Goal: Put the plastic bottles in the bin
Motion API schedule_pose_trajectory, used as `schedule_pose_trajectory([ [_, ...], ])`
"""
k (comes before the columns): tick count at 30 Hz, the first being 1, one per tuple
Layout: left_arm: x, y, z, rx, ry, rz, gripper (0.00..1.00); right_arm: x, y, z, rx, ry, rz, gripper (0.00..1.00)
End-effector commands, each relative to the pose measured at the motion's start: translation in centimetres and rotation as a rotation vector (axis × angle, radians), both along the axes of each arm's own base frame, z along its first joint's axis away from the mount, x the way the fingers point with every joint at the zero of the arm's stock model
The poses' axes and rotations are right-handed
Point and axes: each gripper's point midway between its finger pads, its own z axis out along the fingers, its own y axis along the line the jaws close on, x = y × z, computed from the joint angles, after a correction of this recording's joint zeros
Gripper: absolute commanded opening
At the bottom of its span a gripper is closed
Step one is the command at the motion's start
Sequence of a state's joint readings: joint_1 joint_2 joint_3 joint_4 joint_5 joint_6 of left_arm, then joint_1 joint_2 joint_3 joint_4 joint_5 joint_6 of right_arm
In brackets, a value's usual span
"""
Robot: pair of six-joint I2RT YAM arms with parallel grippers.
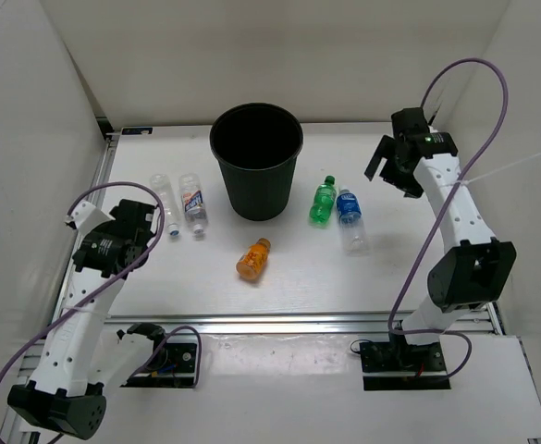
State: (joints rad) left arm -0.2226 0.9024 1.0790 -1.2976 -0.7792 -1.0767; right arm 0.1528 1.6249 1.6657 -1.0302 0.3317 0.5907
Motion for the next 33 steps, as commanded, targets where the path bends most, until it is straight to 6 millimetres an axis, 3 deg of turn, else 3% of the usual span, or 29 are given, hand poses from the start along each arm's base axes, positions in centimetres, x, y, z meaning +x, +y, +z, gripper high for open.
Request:
schedule_pose_trajectory([
  [1,-0.1,-0.4,0.0,0.023,-0.004,-0.050,1.00,0.7,3.4,-2.3,0.090,0.064,0.273,1.00],
  [6,-0.7,-0.2,-0.9,0.077,0.033,-0.087,1.00,-0.5,7.2,-5.0,0.216,0.104,0.490,1.00],
  [9,-0.7,-0.2,-0.8,0.091,0.036,-0.098,1.00,-1.0,7.7,-7.6,0.227,0.140,0.502,1.00],
  [15,-1.4,-0.1,-1.1,0.110,0.080,-0.122,1.00,-0.8,7.6,-12.4,0.222,0.259,0.520,1.00],
  [19,-1.3,-0.3,-0.9,0.104,0.080,-0.133,1.00,-1.1,6.4,-16.1,0.213,0.362,0.465,1.00],
  [24,-1.3,-0.1,-1.1,0.119,0.105,-0.128,1.00,-2.2,5.9,-18.6,0.256,0.440,0.452,1.00],
  [26,-1.3,0.6,-0.6,0.157,0.089,-0.099,1.00,-3.5,5.5,-19.8,0.278,0.487,0.434,0.92],
  [28,-1.2,1.0,-0.7,0.176,0.080,-0.066,1.00,-3.8,4.6,-20.2,0.295,0.496,0.407,0.78],
  [33,-1.3,1.1,-1.7,0.166,0.101,-0.032,1.00,-3.4,3.1,-19.0,0.324,0.451,0.374,0.46],
])
